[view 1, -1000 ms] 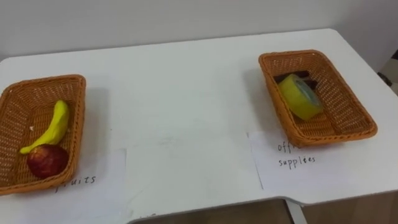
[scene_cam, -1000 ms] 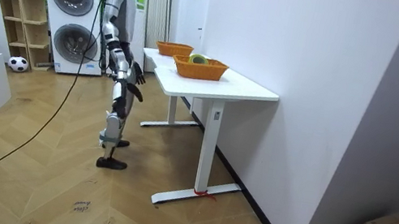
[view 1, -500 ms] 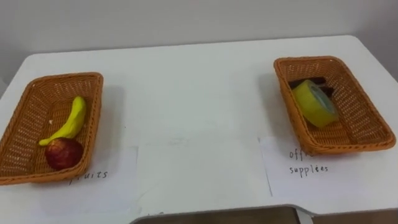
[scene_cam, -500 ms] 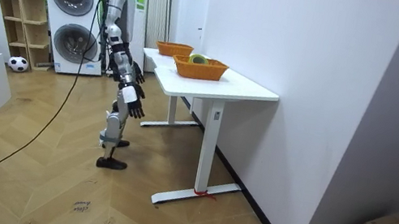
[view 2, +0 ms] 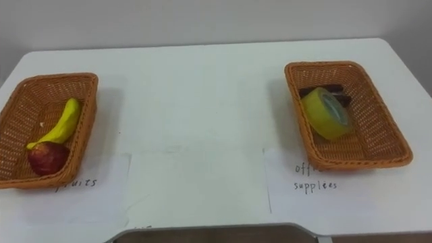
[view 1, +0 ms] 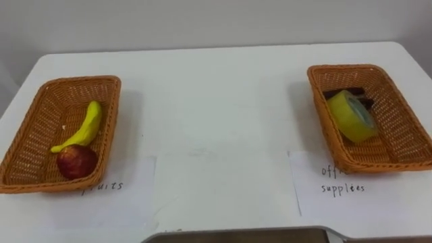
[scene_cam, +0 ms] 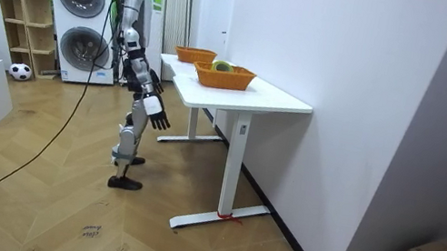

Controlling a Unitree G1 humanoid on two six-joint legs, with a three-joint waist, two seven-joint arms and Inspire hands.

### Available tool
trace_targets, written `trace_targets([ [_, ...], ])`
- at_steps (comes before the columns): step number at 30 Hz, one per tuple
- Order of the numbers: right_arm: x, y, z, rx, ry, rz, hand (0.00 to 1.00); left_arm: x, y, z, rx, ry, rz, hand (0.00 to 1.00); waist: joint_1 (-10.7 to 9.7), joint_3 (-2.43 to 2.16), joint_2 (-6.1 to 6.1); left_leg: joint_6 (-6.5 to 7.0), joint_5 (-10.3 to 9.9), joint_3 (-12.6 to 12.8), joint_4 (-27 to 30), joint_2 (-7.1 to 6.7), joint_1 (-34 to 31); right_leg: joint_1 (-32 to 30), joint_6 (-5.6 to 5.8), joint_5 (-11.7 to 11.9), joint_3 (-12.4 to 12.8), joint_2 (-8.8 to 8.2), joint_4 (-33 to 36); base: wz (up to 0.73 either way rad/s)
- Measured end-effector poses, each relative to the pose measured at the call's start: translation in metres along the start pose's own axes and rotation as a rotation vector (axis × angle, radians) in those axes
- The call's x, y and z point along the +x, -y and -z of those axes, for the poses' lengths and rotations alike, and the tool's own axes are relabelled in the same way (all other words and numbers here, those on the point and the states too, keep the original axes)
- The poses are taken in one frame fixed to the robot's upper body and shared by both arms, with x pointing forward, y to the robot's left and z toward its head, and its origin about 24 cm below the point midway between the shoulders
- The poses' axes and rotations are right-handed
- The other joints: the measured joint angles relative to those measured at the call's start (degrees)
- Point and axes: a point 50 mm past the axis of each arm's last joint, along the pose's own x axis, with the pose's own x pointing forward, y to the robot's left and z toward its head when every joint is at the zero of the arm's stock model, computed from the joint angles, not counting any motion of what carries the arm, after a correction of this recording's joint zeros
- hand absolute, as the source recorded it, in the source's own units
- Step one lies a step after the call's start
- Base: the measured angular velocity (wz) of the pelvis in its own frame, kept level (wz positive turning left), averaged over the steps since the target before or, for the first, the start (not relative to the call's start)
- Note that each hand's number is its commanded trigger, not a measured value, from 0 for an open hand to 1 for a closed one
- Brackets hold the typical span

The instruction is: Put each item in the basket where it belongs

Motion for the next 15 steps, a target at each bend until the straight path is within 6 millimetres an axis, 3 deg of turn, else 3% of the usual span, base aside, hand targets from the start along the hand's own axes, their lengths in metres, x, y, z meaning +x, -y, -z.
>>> trace_targets([
  [15, -0.0002, -0.0054, 0.0022, -0.001, -0.018, -0.122, 0.00, -0.0017, -0.0020, 0.0057, -0.024, -0.017, -0.008, 0.00, 0.1, 0.00, -0.28, 0.01, 0.0, -1.6, 0.1, -0.20, -0.1, 0.8, 0.19, -0.1, -4.0, -0.32, -0.1, 0.05],
])
